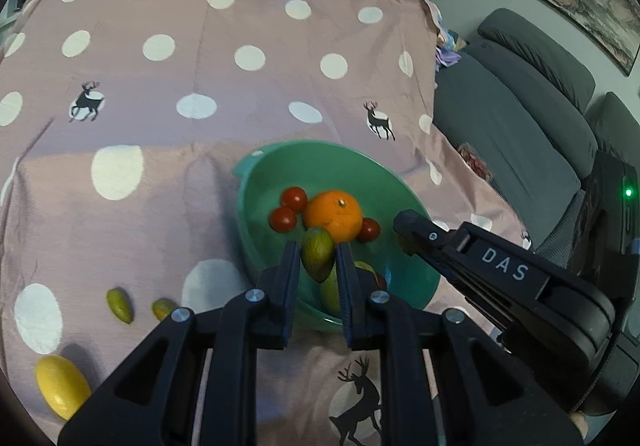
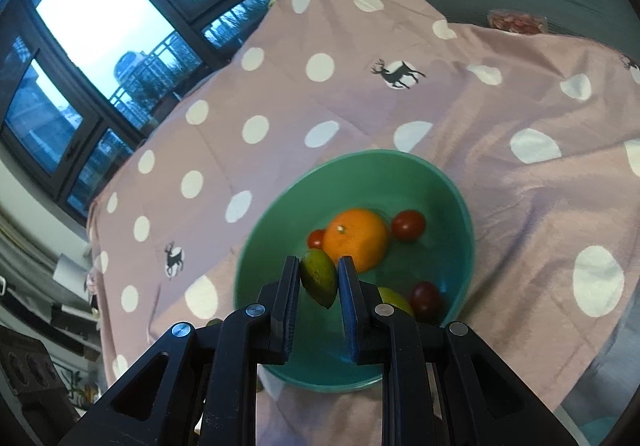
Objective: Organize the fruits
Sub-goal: 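Carry both olives into the green bowl and open both grippers, then move the right gripper toward the yellow lemon on the cloth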
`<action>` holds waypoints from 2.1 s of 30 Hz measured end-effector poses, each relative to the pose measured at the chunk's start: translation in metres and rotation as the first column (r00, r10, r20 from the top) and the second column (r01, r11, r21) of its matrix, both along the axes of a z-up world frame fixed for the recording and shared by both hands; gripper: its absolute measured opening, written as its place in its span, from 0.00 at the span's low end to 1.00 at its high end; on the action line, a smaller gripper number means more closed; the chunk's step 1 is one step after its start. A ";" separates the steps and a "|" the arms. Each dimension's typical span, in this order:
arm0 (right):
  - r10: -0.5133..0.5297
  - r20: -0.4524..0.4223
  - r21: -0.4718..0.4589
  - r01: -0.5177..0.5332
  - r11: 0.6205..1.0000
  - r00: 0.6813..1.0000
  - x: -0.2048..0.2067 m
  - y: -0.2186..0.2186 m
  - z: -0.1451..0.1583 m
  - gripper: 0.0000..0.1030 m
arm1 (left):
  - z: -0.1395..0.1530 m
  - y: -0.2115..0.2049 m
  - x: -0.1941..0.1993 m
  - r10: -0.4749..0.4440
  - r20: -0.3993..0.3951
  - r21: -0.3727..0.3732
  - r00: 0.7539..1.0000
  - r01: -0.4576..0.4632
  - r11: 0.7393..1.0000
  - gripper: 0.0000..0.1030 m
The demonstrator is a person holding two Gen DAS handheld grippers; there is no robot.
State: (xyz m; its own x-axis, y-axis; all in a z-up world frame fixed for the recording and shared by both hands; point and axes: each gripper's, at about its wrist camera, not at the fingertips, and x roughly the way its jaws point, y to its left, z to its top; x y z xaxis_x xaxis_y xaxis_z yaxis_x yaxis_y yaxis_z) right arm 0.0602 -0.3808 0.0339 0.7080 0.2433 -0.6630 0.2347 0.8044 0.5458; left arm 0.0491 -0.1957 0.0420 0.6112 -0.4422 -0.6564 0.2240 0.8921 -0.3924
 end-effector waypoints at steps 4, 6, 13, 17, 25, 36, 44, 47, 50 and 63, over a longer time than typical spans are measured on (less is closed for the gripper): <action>-0.014 -0.024 -0.020 0.013 1.000 1.000 0.001 -0.003 -0.004 0.21 | -0.007 -0.006 0.004 -0.020 -0.024 0.001 1.000 0.020 1.000 0.17; -0.017 -0.038 -0.030 0.015 0.999 0.999 0.003 -0.005 -0.006 0.21 | -0.009 -0.008 0.006 -0.032 -0.036 -0.008 0.999 0.031 0.999 0.17; -0.024 -0.085 -0.057 0.019 0.998 0.996 0.006 -0.005 -0.013 0.21 | -0.016 -0.017 0.010 -0.056 -0.063 -0.016 0.996 0.055 0.998 0.17; -0.029 -0.096 -0.077 0.022 0.997 0.995 0.007 -0.005 -0.015 0.21 | -0.020 -0.019 0.012 -0.063 -0.078 -0.012 0.995 0.062 0.998 0.17; -0.027 -0.112 -0.081 0.018 0.997 0.993 0.008 -0.006 -0.018 0.21 | -0.023 -0.020 0.015 -0.068 -0.099 -0.019 0.993 0.066 0.998 0.17; -0.044 -0.118 -0.079 0.034 0.996 0.992 0.005 -0.008 -0.014 0.32 | -0.015 -0.010 0.008 -0.050 -0.080 -0.030 0.995 0.048 0.998 0.53; 0.016 -0.043 -0.074 -0.019 0.997 0.999 -0.001 0.010 0.004 0.68 | -0.003 0.038 -0.005 0.073 -0.034 -0.030 0.997 -0.074 0.997 0.86; 0.068 -0.024 -0.081 -0.069 0.994 0.997 0.001 0.027 0.009 0.78 | -0.004 0.066 -0.007 0.173 -0.035 0.015 0.984 -0.173 0.985 0.97; 0.135 -0.012 -0.105 -0.135 0.985 0.991 0.004 0.049 0.013 0.81 | -0.006 0.101 -0.008 0.288 -0.040 0.048 0.957 -0.286 0.957 0.99; 0.360 -0.068 -0.139 -0.366 0.920 0.931 0.016 0.133 0.004 0.82 | -0.037 0.206 -0.028 0.530 -0.133 0.187 0.838 -0.504 0.843 0.99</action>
